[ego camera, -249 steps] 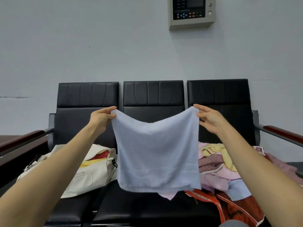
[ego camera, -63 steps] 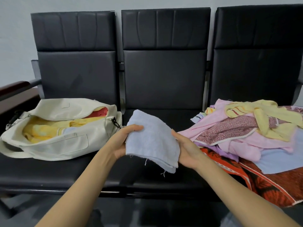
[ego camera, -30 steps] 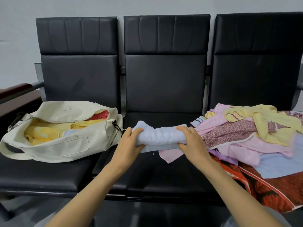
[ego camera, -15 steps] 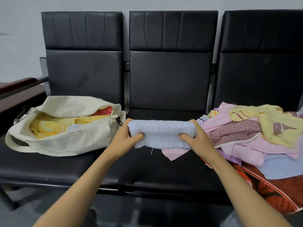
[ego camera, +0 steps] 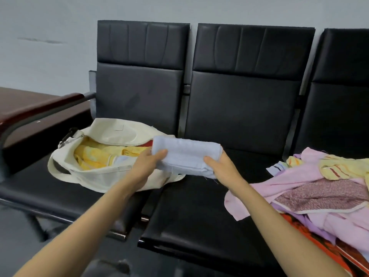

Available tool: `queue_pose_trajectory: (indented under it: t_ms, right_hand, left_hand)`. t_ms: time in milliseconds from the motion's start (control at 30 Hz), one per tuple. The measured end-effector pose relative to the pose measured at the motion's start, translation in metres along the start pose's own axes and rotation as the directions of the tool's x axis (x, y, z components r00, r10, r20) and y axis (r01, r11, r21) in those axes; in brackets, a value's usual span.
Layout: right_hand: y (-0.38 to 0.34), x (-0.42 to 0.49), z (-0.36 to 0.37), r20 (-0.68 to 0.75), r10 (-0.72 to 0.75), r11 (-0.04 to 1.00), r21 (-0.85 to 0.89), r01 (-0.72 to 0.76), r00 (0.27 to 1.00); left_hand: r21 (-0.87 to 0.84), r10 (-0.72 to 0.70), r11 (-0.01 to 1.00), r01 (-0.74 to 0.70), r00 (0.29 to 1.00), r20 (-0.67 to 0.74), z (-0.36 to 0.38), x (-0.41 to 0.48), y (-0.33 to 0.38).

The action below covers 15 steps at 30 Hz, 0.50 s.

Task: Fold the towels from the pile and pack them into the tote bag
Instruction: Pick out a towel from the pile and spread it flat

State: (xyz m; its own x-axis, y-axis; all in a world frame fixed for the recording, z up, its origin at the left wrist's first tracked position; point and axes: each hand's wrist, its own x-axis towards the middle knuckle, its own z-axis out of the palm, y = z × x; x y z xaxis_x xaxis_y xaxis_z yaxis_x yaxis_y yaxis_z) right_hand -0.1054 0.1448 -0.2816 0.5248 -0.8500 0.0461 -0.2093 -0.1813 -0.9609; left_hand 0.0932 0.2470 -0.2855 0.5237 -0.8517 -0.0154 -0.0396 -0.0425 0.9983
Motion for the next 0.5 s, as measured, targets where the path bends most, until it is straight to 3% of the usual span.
queue_pose_trajectory:
  t_ms: [133,300,500]
  right_hand:
    - [-0.034,0.069,0.07,0.116,0.051,0.999,-0.022,-0.049,0.992]
    - [-0.043,0.128,0.153,0.248,0.227,0.97,0.028,-0.241,0.942]
    - [-0.036,0.17,0.212,0.357,0.359,0.911,0.066,-0.407,0.862]
  left_hand:
    - [0.093,-0.05,0.993,0.079,0.959,-0.28,-0.066,0.046,0.012]
    - [0.124,-0.255,0.941,0.314,0.902,-0.349,-0.138,0.093,-0.002]
    - [0.029,-0.387,0.902,0.431,0.837,-0.387,-0.19,0.135,-0.029]
